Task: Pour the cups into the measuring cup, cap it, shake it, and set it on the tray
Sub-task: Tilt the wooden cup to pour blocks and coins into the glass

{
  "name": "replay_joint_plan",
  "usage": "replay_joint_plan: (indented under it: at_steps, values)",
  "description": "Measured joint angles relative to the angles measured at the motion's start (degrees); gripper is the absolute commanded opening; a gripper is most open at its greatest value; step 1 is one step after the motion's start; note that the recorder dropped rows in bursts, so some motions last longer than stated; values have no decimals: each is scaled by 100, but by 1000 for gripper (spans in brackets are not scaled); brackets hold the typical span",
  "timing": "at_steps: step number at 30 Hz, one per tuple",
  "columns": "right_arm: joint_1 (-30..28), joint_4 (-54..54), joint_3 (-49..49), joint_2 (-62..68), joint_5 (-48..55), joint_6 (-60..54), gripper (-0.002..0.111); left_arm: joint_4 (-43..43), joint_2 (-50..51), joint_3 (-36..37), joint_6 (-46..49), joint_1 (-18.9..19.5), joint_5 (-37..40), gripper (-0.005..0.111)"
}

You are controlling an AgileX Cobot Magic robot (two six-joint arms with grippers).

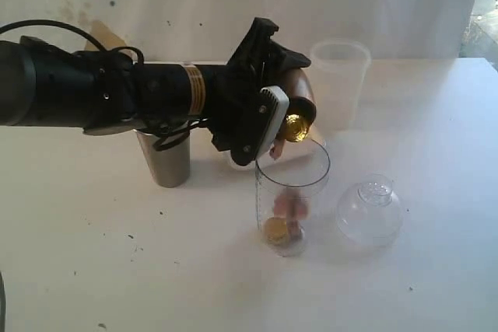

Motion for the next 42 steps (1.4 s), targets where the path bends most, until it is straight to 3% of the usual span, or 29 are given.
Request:
replay_joint_plan:
  at_steps: [42]
  values:
    - [0,0,0,0,0,0,1,-159,-141,0,1829,-226,184,0]
